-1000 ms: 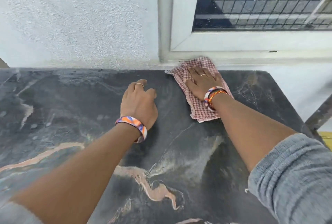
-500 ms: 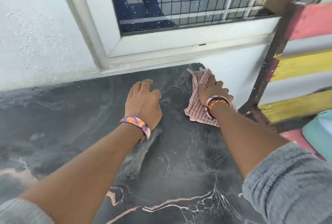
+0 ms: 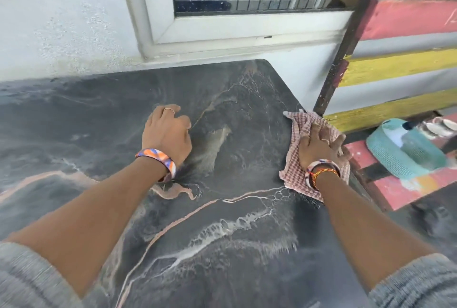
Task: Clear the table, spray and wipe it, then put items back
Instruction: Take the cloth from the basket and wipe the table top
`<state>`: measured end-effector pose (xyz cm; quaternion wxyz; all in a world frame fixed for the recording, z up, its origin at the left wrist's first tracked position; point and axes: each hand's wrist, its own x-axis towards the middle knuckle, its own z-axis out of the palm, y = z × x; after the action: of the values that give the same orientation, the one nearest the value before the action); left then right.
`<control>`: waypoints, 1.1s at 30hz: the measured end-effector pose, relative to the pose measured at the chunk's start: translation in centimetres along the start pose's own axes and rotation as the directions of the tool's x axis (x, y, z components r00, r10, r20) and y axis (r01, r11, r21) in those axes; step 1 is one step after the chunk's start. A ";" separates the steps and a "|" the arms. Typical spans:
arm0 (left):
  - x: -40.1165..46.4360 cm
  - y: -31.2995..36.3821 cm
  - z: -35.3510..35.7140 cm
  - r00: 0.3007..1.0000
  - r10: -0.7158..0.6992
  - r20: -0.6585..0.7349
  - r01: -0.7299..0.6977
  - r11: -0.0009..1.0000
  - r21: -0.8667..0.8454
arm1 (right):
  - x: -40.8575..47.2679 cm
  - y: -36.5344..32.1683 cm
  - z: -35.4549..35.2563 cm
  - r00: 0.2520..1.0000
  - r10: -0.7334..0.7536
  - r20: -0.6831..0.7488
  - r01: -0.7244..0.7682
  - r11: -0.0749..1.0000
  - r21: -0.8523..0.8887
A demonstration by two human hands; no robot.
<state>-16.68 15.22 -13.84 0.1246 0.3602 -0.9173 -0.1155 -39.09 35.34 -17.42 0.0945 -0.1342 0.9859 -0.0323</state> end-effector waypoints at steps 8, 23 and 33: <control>-3.0 -6.6 -2.7 0.996 -0.038 -0.084 0.041 0.999 0.030 | -2.8 -10.8 1.4 0.957 -0.289 -0.019 0.289 0.957 0.017; -10.2 -8.5 -4.4 0.948 -0.312 -0.066 0.318 0.938 0.136 | -17.8 -17.4 5.2 0.476 -0.876 0.078 0.878 0.478 0.011; -15.5 1.0 -1.9 0.998 -0.065 0.017 0.063 0.990 0.127 | -11.6 3.1 2.1 0.933 -0.358 0.011 0.358 0.934 0.004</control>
<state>-5.73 26.42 -13.98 0.0879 0.3954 -0.9120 -0.0648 -28.53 41.41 -17.67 0.0930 -0.3117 0.9443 -0.0493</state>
